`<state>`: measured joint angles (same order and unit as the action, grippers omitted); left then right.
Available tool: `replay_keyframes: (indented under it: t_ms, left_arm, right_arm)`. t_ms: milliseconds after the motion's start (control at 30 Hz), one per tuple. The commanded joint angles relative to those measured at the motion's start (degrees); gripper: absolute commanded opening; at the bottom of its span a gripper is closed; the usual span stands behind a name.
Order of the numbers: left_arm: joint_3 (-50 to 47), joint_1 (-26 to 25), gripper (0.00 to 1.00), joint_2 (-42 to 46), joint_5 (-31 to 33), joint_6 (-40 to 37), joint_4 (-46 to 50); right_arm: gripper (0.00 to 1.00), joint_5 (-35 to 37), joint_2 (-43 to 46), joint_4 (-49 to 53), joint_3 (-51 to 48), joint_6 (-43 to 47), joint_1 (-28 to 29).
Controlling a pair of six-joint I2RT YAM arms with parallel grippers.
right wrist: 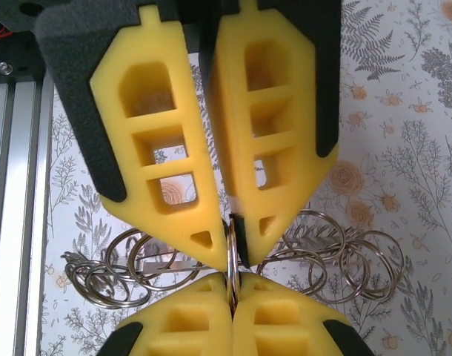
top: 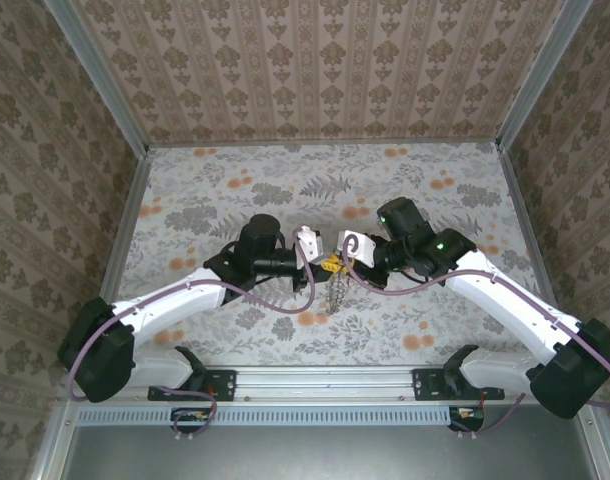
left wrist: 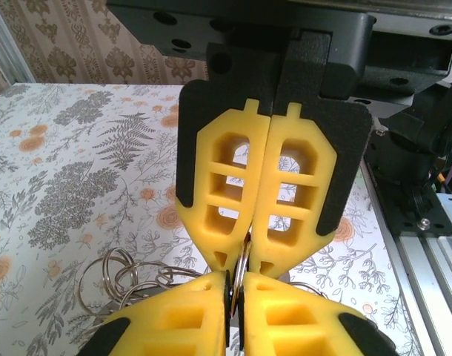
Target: Put the keys on the keyring
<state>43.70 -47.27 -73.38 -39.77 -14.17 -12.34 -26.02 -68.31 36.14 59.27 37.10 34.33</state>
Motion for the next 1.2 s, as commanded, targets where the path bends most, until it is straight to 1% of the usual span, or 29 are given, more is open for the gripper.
replay_keyframes:
  t_ms: [0, 33, 67, 133, 200, 433, 500, 567, 767, 900, 1167]
  left_arm:
    - [1.37, -0.34, 0.00, 1.30, -2.94, 0.29, -2.46]
    - [1.11, -0.24, 0.00, 1.38, -3.23, 0.93, -3.56]
    - [0.35, -0.01, 0.00, 1.49, -3.98, 1.85, -5.73]
    - [-1.15, 0.63, 0.00, 1.65, -5.82, 3.73, -10.66]
    - [-2.28, 1.34, 0.00, 1.75, -7.53, 5.68, -15.21]
    - [-4.75, 2.81, 0.00, 0.23, -12.19, 12.43, -28.45]
    - [-5.11, 2.84, 0.00, -0.39, -12.60, 13.69, -31.13]
    - [-5.12, 2.81, 0.00, -0.94, -13.17, 14.40, -32.09]
    - [-4.94, 2.80, 0.00, -1.64, -14.25, 14.65, -32.68]
    - [-5.15, 2.84, 0.00, -1.50, -14.07, 14.21, -32.53]
    - [-5.72, 2.81, 0.00, -1.34, -13.84, 13.92, -32.41]
  right_arm:
    - [0.00, -4.09, 1.34, -3.51, -0.54, -0.54, 0.22]
    - [0.00, -4.12, 1.50, -3.83, -0.91, -0.54, 0.05]
    - [0.05, -4.55, 1.89, -4.42, -1.65, -0.68, -0.55]
    - [0.15, -8.09, 3.09, -5.57, -3.43, -1.90, -2.62]
    - [0.21, -12.54, 4.93, -9.29, -5.72, -4.15, -5.02]
    - [0.25, -21.86, 9.67, -14.13, -11.27, -7.15, -9.68]
    - [0.29, -23.09, 10.88, -16.80, -12.69, -8.53, -10.13]
    - [0.32, -23.86, 11.85, -18.38, -13.36, -9.32, -10.24]
    - [0.32, -24.64, 12.76, -19.10, -12.91, -9.09, -10.55]
    - [0.32, -25.19, 13.61, -19.11, -12.68, -9.29, -11.91]
    - [0.38, -26.16, 14.59, -13.18, -10.39, -6.73, -13.64]
